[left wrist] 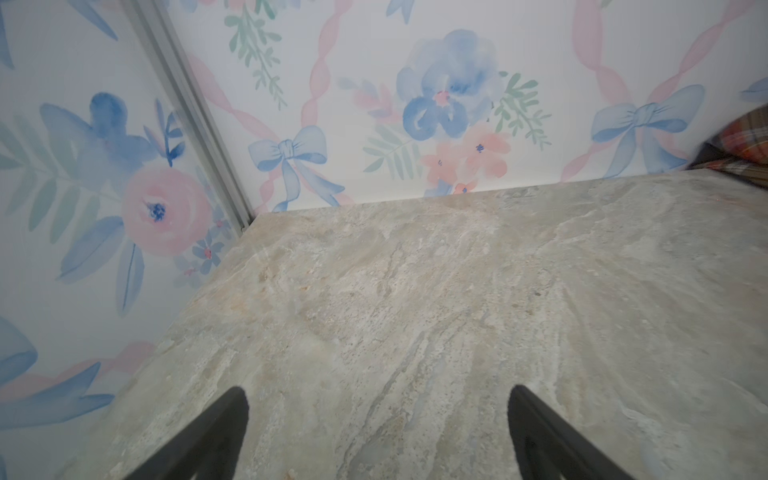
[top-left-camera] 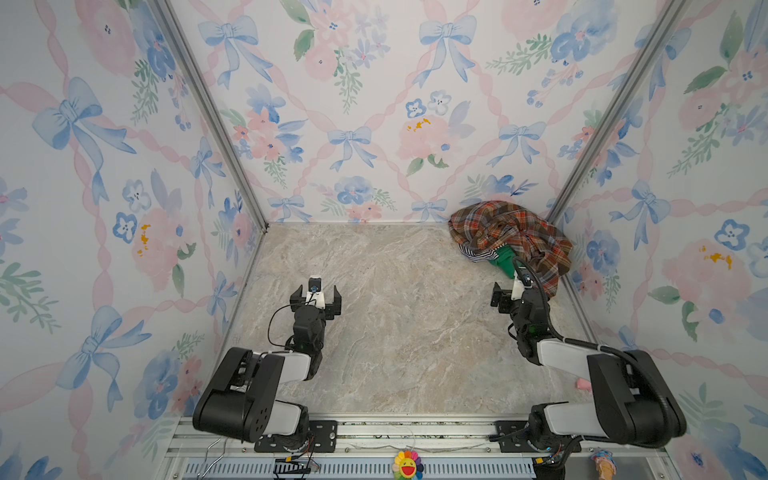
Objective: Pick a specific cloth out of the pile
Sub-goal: 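Move the right gripper toward the green garment in the clothes pile, then close the right gripper on the green garment while the left arm reaches forward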
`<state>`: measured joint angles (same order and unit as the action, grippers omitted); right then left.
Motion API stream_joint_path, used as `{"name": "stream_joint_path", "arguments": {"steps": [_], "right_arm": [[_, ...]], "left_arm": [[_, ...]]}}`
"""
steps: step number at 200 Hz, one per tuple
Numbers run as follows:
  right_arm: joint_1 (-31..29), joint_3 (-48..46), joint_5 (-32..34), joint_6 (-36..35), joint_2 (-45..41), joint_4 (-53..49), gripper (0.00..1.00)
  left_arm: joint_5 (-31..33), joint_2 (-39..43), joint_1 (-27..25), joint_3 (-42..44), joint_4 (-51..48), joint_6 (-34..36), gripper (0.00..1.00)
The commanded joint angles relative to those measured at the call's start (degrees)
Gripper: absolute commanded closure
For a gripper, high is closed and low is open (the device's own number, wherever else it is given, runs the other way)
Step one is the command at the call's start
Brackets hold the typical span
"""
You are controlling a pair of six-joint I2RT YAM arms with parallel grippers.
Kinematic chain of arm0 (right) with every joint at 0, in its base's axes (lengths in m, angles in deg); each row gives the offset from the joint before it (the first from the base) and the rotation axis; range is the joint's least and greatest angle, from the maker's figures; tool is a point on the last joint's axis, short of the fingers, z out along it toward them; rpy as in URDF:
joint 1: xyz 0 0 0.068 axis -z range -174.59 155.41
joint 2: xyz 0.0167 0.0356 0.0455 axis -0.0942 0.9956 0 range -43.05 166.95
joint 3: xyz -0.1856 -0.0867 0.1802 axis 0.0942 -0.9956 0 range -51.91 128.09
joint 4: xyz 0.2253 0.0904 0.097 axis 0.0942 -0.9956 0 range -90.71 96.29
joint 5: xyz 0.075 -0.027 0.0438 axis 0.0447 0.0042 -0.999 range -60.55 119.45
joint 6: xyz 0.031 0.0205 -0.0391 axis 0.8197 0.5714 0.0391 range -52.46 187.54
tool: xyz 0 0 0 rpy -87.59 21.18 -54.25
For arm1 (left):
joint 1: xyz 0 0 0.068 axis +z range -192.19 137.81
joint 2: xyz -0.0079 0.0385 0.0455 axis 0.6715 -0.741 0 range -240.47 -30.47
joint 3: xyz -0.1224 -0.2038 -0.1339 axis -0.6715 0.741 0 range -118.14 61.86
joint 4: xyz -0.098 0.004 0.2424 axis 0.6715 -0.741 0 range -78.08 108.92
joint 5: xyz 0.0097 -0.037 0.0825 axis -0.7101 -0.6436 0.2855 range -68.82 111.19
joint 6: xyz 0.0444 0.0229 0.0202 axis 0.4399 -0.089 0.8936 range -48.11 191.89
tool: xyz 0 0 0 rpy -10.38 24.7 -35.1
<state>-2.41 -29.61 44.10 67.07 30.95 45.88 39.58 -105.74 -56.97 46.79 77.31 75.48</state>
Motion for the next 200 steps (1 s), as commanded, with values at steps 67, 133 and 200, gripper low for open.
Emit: {"name": "stream_joint_path", "arguments": {"steps": [67,133,200], "right_arm": [[-0.5,25.1,0.8,12.9,-4.1,-57.5,0.03],[3.3,36.6,-4.0,18.6,16.7,-58.8,0.34],[11.0,47.8,-7.6,17.9,27.2,-57.9,0.43]], "left_arm": [[-22.4,5.6,-32.1,-39.5,-60.4,13.8,0.02],[-21.3,1.0,-34.6,-34.3,-46.4,20.6,0.02],[-13.6,3.5,-35.6,-30.7,-44.7,22.3,0.02]]}}
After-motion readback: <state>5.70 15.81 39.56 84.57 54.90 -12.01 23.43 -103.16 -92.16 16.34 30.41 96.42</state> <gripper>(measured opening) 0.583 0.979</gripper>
